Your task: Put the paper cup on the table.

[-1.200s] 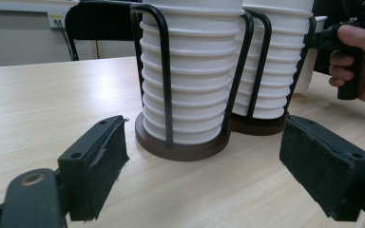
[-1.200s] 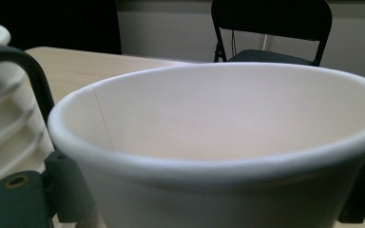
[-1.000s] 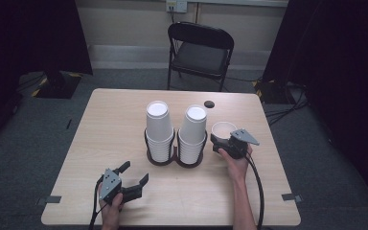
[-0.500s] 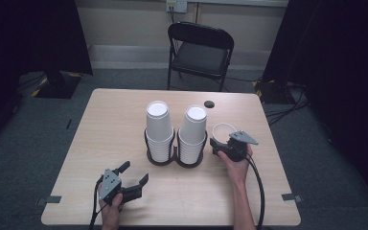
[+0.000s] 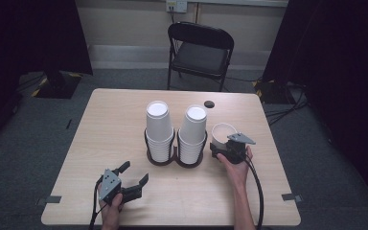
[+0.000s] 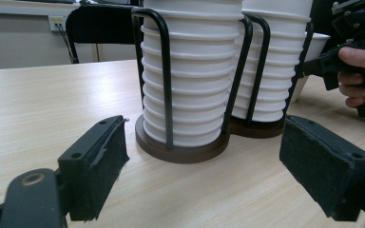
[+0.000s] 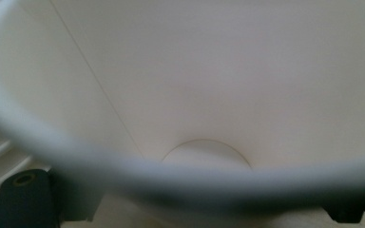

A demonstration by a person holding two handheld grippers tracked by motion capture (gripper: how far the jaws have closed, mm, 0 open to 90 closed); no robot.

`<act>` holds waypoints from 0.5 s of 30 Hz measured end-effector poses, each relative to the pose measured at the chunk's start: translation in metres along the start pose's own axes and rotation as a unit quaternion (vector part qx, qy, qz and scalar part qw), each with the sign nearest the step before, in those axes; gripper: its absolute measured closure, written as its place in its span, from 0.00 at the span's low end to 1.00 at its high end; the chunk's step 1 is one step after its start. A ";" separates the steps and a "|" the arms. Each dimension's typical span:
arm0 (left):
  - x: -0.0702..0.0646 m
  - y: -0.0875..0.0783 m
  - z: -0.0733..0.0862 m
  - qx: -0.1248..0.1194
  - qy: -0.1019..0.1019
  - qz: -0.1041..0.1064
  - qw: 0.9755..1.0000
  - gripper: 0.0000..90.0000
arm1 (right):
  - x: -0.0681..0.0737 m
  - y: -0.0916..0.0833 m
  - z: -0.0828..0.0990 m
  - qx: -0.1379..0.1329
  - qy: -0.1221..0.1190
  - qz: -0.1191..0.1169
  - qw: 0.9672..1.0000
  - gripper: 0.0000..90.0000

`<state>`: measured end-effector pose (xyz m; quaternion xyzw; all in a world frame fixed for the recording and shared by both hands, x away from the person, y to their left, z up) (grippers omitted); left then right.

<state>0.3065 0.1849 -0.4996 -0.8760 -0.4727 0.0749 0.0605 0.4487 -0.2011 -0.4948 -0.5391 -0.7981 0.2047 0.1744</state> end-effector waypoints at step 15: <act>0.000 0.001 0.000 0.004 -0.001 -0.008 1.000 0.18 | 0.004 -0.010 0.013 0.019 0.011 0.004 1.000 0.15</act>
Point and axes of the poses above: each handheld gripper's, and its own axes: y roughly forward along the jaws, z roughly out of its underside, x roughly to its left, the point moved 1 cm from there along y, roughly forward along the jaws, and after that the axes turned 1 degree about x, right-handed, at the moved point
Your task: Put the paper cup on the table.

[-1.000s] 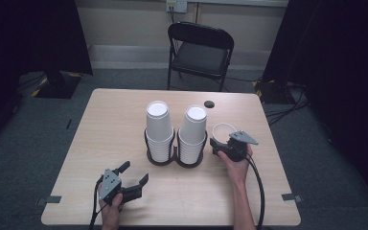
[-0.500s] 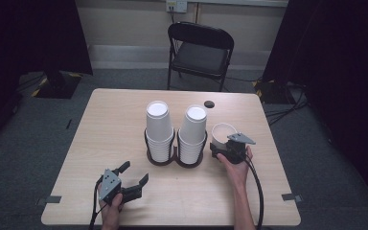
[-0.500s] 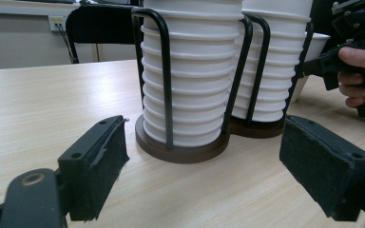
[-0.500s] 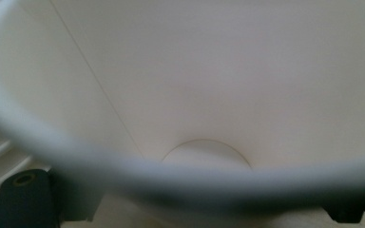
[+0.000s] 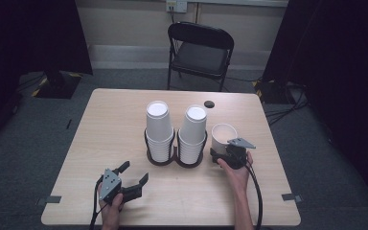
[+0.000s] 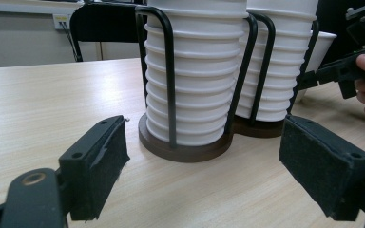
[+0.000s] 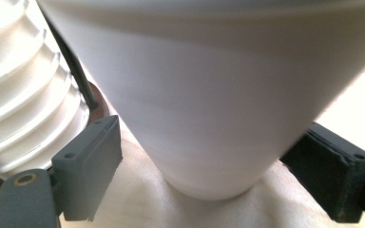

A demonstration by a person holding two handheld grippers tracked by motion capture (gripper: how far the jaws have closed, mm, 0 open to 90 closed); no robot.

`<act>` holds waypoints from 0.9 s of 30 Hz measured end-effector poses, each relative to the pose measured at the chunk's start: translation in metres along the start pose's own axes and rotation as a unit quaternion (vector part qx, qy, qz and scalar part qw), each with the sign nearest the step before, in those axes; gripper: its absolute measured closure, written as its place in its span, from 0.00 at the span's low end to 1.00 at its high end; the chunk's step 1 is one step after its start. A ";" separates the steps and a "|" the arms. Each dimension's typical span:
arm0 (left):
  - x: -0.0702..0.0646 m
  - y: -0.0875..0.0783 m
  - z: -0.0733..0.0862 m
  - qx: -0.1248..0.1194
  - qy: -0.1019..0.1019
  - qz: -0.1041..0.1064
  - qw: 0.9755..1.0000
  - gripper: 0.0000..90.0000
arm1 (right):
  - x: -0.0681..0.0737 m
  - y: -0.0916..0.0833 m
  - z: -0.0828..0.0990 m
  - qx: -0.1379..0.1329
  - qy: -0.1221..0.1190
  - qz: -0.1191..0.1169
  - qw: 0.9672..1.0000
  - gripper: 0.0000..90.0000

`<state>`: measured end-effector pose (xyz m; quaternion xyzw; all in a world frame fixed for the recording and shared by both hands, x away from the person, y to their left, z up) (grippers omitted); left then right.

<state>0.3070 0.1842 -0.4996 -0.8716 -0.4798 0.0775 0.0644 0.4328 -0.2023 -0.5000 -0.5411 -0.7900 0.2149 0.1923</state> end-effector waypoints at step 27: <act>-0.001 0.002 -0.001 0.019 0.000 -0.016 1.000 0.17 | 0.013 -0.061 0.024 -0.110 0.022 -0.009 0.994 0.17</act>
Point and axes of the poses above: each handheld gripper's, and its own axes: y roughly forward along the jaws, z roughly out of its underside, x roughly to its left, the point moved 1 cm from there along y, roughly forward along the jaws, and after that the axes turned 1 degree about x, right-handed, at the moved point
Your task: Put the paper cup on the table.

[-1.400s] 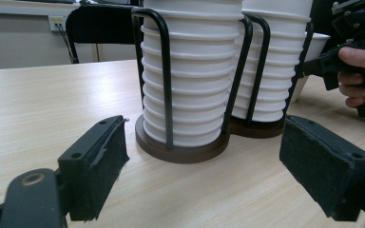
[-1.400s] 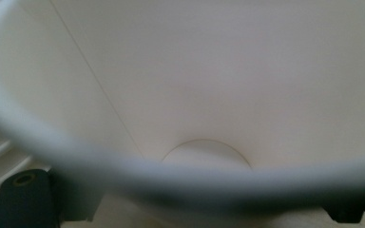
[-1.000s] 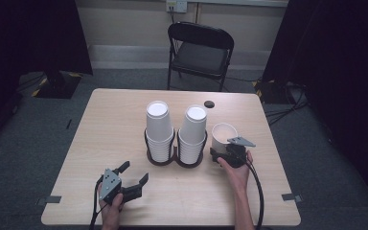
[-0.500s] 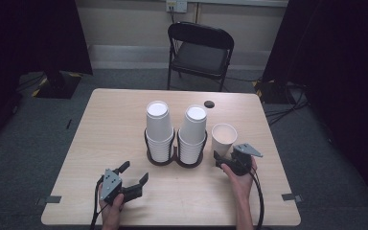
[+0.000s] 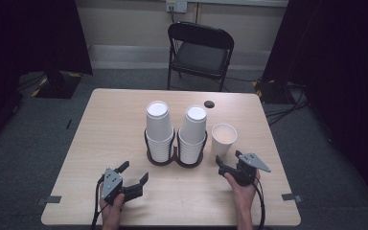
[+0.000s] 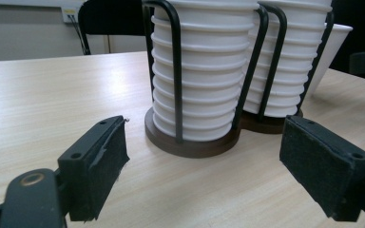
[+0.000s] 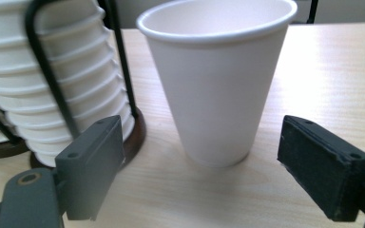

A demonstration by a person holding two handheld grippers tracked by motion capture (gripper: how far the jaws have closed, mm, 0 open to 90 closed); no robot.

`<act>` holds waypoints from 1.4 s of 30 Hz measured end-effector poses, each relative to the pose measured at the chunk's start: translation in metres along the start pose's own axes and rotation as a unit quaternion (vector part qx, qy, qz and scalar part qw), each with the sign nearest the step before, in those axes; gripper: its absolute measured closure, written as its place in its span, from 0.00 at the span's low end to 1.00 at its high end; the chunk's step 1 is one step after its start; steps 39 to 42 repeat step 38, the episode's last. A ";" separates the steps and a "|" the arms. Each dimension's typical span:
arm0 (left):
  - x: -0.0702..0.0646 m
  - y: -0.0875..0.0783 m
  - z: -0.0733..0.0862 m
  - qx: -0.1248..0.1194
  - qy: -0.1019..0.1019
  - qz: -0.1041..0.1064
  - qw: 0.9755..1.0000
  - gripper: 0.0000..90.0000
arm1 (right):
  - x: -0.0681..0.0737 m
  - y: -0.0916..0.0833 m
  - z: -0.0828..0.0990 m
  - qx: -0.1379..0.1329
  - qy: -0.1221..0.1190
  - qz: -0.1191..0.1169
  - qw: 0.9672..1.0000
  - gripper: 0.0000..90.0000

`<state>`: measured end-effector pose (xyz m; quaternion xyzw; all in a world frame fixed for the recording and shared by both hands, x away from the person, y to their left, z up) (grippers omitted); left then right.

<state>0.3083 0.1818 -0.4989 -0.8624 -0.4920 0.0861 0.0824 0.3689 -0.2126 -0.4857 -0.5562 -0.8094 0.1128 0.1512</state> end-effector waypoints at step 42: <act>-0.001 -0.003 0.001 -0.010 -0.004 -0.015 1.000 0.18 | 0.069 -0.026 0.031 -0.066 -0.039 -0.057 0.995 0.15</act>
Point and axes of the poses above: each handheld gripper's, and its own axes: y roughly forward along the jaws, z roughly out of its underside, x roughly to its left, the point moved 1 cm from there along y, roughly forward along the jaws, and after that the axes turned 1 degree about x, right-handed, at the moved point
